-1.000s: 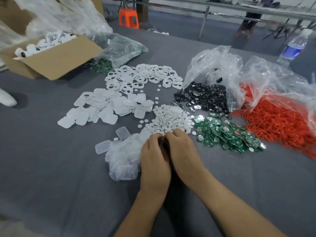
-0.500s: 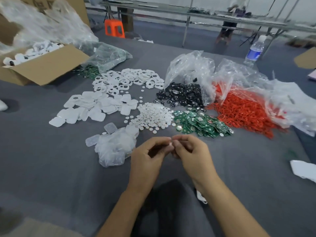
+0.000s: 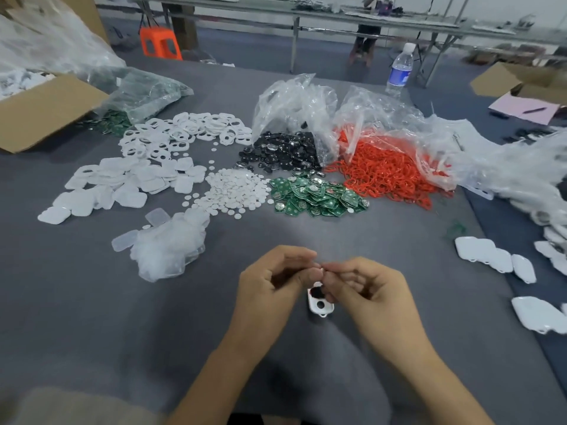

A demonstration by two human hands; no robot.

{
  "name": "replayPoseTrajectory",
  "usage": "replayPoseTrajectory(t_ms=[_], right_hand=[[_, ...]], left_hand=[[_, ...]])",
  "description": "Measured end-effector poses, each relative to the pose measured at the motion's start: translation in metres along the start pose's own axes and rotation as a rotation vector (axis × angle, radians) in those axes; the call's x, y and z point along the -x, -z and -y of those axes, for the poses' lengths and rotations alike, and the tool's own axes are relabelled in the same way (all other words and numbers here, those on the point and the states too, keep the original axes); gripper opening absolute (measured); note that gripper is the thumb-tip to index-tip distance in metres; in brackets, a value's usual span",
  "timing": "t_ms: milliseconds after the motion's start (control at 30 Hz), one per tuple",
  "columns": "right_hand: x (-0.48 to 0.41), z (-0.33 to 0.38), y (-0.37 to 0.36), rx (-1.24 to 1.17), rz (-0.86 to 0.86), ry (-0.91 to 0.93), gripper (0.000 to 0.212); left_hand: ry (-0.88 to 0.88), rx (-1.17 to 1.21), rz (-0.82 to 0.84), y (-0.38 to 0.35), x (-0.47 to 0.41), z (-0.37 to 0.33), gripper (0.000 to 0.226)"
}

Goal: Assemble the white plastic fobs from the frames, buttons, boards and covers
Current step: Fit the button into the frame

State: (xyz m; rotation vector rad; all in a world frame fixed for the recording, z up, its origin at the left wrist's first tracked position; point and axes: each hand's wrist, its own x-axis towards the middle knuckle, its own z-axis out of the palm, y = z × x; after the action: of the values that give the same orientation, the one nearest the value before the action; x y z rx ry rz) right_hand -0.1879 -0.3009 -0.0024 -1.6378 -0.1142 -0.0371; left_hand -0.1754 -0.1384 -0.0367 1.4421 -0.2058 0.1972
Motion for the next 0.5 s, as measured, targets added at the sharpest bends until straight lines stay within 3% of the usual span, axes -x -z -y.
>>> replayPoseTrajectory(t_ms=[67,133,267,367,500], right_hand=[[0.002,-0.004,0.007,0.016,0.002,-0.008,0.013],[0.000,-0.010,0.015,0.100,-0.028,-0.027,0.013],[-0.006,-0.024,0.030,0.380,-0.024,-0.133,0.015],[-0.010,-0.030,0.028,0.560,0.066,-0.131,0.018],[-0.013,-0.036,0.022,0.642,0.099,-0.086,0.020]], left_hand=[[0.025,-0.031,0.020,-0.003,0.003,0.002,0.025],[0.045,-0.212,0.053,0.001,0.005,0.008,0.036],[0.054,-0.746,0.250,0.012,0.009,0.022,0.091],[0.040,-0.850,0.332,0.011,0.010,0.034,0.106],[0.031,-0.835,0.299,0.011,0.009,0.043,0.106]])
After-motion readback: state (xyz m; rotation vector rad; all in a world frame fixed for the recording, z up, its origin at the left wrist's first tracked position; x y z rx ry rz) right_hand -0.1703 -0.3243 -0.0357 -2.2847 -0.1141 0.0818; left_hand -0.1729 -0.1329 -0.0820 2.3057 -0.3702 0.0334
